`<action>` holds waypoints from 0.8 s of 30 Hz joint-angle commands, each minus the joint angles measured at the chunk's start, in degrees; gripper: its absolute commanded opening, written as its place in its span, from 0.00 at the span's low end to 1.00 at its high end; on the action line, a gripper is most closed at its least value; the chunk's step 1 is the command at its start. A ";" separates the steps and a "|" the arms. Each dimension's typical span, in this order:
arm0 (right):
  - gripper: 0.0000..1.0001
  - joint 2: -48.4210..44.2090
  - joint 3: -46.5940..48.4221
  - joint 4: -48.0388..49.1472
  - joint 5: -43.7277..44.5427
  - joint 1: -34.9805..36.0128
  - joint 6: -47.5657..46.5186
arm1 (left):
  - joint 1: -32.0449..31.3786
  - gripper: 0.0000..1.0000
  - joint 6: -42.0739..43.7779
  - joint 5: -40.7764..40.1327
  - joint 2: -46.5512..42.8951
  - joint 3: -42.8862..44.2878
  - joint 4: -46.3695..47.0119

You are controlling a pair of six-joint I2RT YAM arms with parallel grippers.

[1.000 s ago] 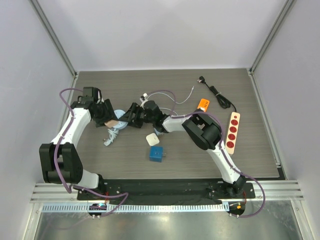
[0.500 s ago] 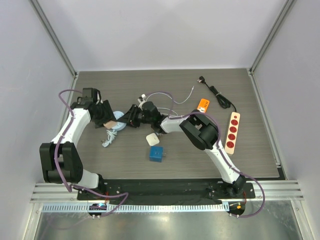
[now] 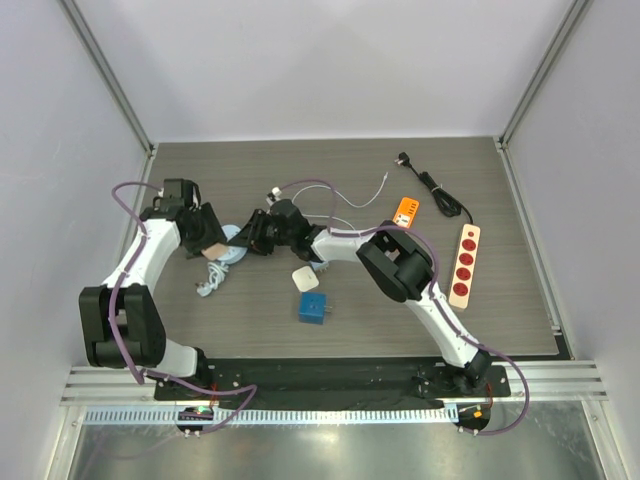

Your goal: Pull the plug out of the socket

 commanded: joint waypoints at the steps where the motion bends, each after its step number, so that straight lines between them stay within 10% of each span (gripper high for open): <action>1: 0.01 4.30 -0.45 -12.75 7.91 0.82 -4.83 | -1.13 0.00 0.02 3.99 -6.38 1.56 2.70; 24: 0.02 8.96 4.56 -17.41 6.77 2.58 -7.72 | 1.42 0.00 -2.27 -5.68 -12.19 0.16 3.05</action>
